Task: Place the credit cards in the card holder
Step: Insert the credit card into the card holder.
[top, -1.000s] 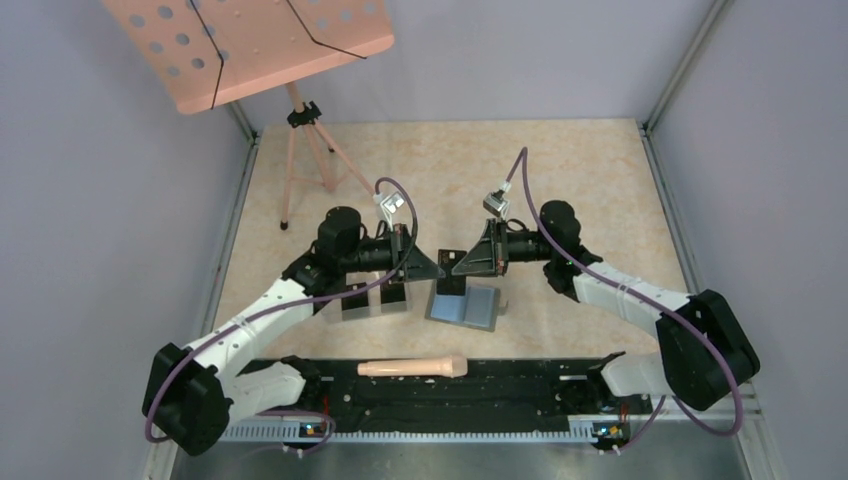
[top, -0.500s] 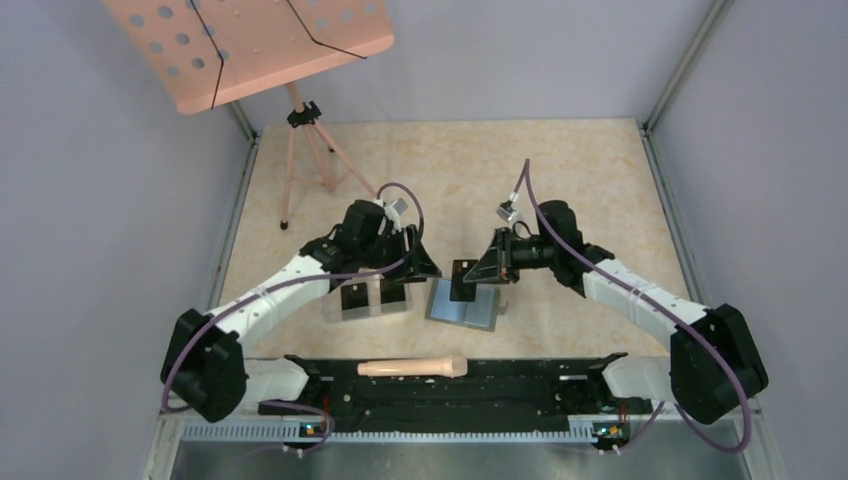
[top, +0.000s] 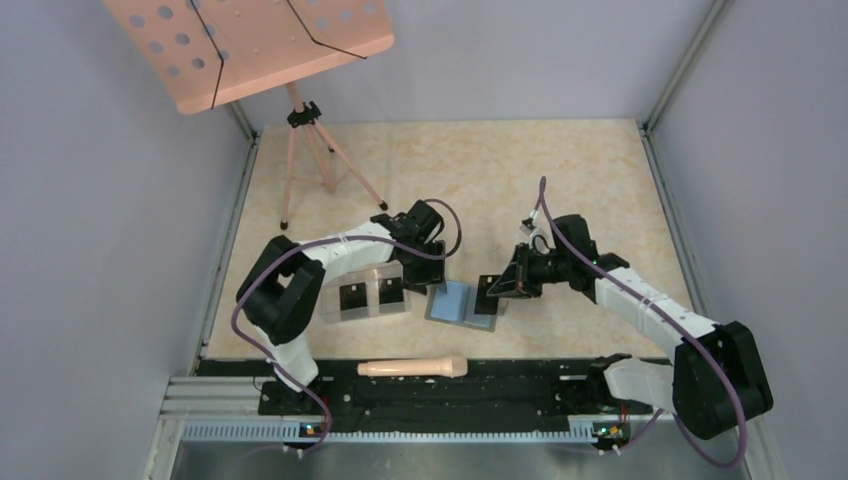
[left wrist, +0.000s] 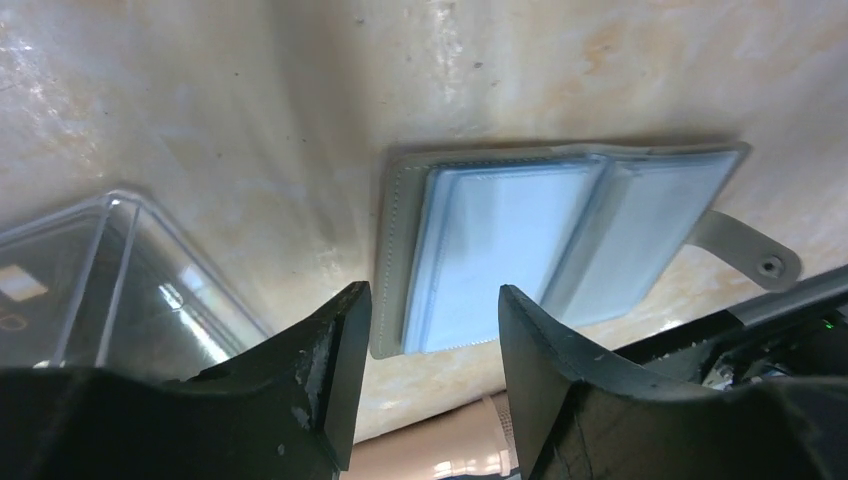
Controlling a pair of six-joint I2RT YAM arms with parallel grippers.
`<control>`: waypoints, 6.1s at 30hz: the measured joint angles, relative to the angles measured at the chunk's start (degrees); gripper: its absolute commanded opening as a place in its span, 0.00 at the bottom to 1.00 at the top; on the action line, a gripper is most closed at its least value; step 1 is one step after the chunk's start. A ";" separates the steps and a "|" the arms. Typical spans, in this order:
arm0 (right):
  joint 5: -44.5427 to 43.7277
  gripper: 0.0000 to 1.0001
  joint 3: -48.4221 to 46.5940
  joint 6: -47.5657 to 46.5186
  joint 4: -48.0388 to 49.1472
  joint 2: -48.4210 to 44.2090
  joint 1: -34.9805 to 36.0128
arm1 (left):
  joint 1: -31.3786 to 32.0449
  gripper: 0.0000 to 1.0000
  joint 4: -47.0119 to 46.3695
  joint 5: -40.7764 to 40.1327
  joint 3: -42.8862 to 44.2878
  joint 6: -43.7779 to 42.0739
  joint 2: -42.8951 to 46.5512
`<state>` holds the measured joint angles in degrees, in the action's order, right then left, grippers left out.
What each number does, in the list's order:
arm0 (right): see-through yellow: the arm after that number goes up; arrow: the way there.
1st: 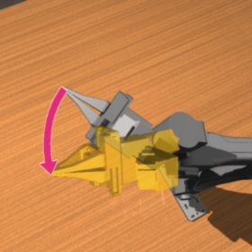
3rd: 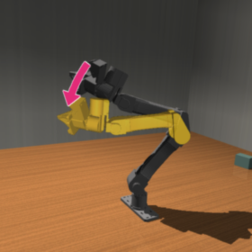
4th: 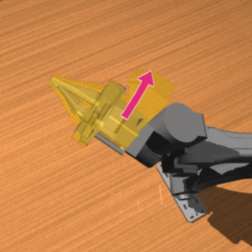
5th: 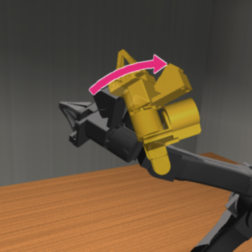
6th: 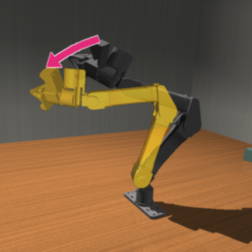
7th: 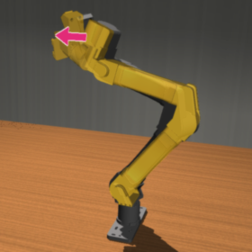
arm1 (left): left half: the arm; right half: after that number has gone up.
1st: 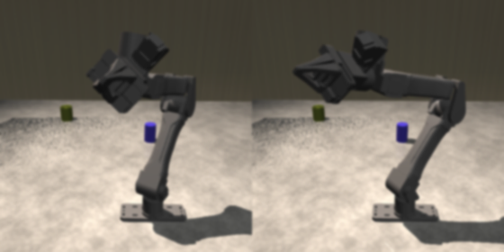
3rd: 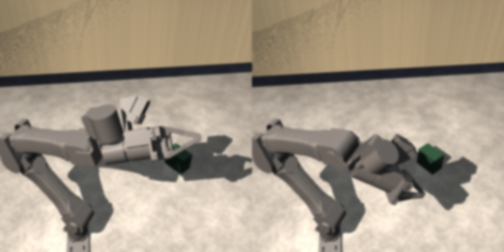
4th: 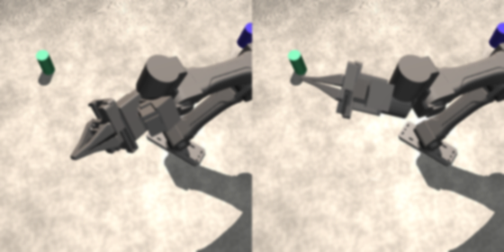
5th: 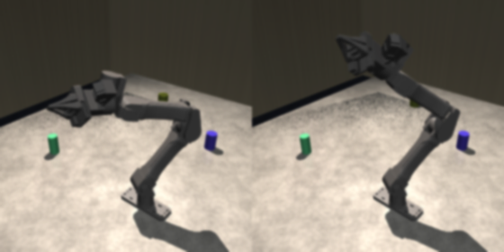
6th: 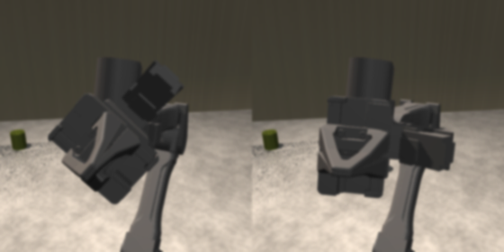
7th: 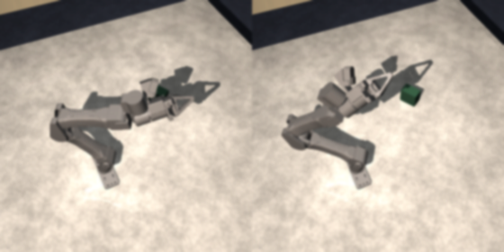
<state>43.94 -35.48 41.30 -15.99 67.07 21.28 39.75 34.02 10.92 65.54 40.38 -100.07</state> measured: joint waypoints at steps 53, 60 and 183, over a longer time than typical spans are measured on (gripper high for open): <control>-3.10 0.00 -1.86 -12.92 4.24 20.06 -3.13 | 4.68 0.14 -7.39 8.41 -7.98 6.75 -1.53; -0.52 0.00 0.81 -10.54 5.99 20.06 -2.51 | 4.68 0.12 -7.15 8.72 -7.50 6.36 -1.99; -17.57 0.47 -15.89 -11.63 -13.90 22.12 12.72 | 6.43 0.23 -2.78 4.13 0.52 4.31 -5.01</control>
<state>26.37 -51.37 29.67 -29.89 89.19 34.00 46.17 31.24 15.05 66.06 44.69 -105.08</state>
